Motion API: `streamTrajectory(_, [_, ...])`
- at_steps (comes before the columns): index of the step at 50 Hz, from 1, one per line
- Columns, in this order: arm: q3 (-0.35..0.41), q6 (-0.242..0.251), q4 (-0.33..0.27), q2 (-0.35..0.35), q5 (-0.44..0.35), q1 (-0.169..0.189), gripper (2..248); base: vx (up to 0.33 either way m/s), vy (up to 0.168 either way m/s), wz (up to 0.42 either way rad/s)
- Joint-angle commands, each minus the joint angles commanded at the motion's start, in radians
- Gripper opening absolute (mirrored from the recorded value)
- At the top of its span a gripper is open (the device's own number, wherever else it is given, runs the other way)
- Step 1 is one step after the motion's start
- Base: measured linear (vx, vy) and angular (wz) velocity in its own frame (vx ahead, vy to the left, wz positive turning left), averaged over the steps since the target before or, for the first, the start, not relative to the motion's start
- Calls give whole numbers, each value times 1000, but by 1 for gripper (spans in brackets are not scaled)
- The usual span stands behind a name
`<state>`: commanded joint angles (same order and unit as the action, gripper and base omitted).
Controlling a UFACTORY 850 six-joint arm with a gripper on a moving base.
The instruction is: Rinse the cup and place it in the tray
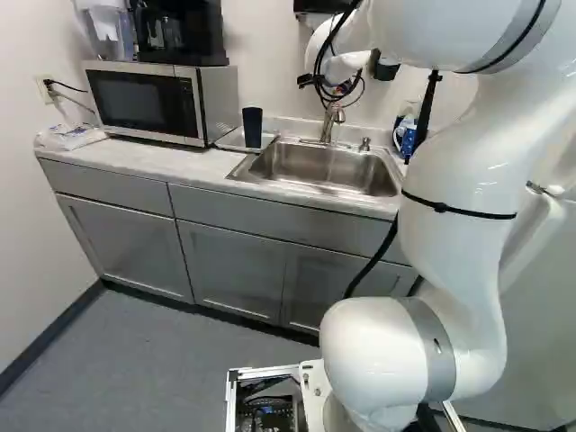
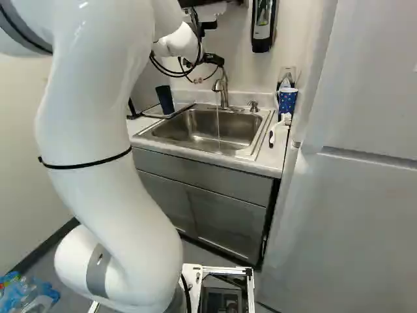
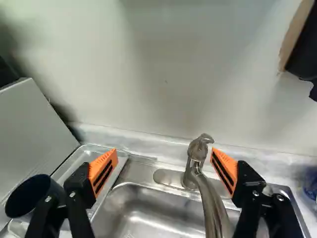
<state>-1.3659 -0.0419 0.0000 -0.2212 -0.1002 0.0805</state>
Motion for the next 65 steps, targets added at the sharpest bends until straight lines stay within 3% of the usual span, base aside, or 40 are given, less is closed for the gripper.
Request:
streamTrajectory(30, [161,0,0,150,82,37,247,0,0,0])
streamTrajectory(53, [267,0,0,255,291,67,247,0,0,0])
streamTrajectory(65, [270,0,0,258,417,67,247,0,0,0])
